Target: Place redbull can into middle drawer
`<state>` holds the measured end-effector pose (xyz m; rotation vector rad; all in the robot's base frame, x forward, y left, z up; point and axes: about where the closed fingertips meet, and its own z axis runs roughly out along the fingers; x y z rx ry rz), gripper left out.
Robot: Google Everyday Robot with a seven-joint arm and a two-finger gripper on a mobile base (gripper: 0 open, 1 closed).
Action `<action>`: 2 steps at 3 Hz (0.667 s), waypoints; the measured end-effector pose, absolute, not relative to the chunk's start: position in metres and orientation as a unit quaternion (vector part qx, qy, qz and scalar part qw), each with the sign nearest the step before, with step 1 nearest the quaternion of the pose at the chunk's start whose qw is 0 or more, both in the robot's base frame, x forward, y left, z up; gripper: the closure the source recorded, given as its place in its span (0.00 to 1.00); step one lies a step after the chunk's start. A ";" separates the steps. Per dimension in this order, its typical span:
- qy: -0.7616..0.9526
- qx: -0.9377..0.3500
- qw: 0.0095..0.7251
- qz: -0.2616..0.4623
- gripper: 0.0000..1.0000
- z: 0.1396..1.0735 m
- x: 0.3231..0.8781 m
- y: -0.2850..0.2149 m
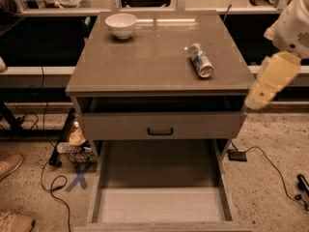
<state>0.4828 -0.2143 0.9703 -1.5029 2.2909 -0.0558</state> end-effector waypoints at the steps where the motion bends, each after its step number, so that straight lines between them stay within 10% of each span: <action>1: 0.853 -0.465 0.238 0.001 0.00 0.973 0.541 -0.217; 2: 0.883 -0.382 0.271 0.036 0.00 0.979 0.594 -0.218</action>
Offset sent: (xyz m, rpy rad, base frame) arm 0.1807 -0.0119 0.0202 0.4074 -0.0469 -0.5165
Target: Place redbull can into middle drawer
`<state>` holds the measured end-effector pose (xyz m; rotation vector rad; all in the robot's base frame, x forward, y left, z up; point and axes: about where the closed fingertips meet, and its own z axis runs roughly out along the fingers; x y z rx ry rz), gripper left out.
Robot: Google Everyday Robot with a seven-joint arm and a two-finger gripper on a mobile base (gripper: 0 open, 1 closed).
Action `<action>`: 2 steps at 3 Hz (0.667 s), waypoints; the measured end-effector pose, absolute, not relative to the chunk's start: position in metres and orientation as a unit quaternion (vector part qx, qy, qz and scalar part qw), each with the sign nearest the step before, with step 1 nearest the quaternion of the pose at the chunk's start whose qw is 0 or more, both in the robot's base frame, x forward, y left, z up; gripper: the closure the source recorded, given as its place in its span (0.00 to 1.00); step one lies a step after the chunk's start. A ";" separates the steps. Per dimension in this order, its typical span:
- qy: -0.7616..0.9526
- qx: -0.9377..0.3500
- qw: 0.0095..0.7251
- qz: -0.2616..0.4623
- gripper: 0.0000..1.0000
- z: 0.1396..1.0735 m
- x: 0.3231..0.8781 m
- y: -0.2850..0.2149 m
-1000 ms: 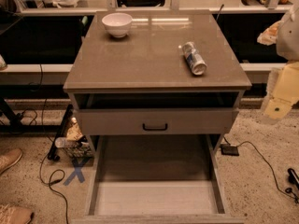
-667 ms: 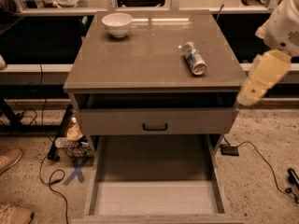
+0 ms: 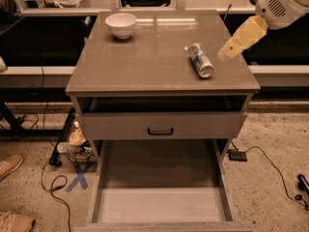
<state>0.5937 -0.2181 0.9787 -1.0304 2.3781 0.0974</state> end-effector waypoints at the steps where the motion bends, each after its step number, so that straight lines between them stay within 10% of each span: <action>1: 0.888 -0.365 0.276 0.040 0.00 0.984 0.598 -0.219; 2: 0.888 -0.366 0.276 0.040 0.00 0.983 0.598 -0.219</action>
Offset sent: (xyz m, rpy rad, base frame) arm 0.0052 -0.0016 0.0056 0.0232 -0.0038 -0.0373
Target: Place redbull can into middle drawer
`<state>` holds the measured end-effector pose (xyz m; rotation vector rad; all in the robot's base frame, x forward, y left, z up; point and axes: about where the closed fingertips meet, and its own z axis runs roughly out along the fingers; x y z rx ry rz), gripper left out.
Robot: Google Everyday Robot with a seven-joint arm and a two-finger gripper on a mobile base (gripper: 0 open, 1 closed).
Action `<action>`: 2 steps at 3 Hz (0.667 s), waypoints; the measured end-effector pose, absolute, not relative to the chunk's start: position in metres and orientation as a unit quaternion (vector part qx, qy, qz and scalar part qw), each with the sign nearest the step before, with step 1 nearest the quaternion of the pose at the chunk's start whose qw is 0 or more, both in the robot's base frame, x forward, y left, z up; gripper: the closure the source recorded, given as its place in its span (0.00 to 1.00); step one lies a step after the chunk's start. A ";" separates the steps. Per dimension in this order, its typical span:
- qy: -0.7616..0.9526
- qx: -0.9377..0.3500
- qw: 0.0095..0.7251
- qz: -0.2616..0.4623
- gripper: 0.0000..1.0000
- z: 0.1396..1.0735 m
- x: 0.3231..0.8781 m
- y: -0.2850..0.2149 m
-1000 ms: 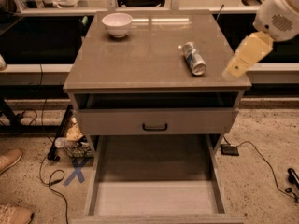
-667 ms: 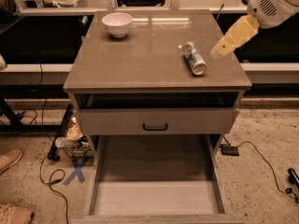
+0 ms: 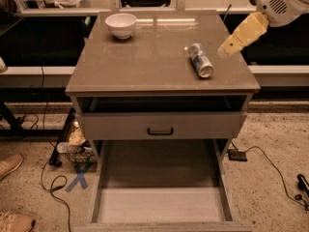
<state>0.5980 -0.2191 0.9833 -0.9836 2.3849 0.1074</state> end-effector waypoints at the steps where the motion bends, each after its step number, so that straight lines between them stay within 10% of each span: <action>1: 0.900 -0.349 0.255 0.065 0.00 0.967 0.606 -0.210; 2: 0.914 -0.312 0.237 0.102 0.00 0.943 0.622 -0.191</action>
Offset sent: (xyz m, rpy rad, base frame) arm 0.0429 0.0486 -0.0637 0.2040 0.2141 -0.1578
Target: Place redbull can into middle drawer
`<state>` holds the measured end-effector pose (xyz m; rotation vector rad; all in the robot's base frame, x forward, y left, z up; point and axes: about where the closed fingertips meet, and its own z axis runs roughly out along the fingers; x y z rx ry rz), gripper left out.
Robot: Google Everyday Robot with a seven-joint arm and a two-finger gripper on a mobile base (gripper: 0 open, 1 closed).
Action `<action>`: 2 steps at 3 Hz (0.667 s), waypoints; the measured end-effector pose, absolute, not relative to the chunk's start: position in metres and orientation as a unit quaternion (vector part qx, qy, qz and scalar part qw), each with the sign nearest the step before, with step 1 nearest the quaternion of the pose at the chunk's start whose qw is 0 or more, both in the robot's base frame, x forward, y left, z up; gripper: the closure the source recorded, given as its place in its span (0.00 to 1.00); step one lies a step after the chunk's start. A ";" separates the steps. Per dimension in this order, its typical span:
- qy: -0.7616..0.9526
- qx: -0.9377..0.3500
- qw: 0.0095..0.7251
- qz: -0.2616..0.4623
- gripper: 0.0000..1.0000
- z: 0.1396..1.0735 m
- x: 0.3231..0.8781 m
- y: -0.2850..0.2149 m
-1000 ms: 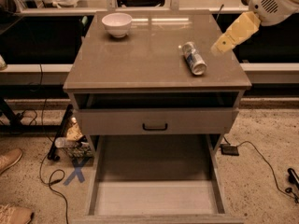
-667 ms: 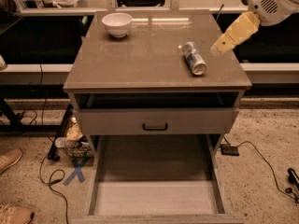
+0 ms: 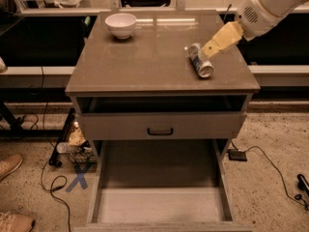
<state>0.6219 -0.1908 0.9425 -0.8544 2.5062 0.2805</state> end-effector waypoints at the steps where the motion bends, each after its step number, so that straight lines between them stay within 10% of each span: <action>1: 0.930 -0.261 0.226 0.127 0.00 0.920 0.642 -0.176; 2: 0.939 -0.218 0.236 0.123 0.00 0.912 0.666 -0.169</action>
Offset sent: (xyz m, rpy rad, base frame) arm 0.0773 0.0232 -0.0336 0.0900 0.0138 -0.3016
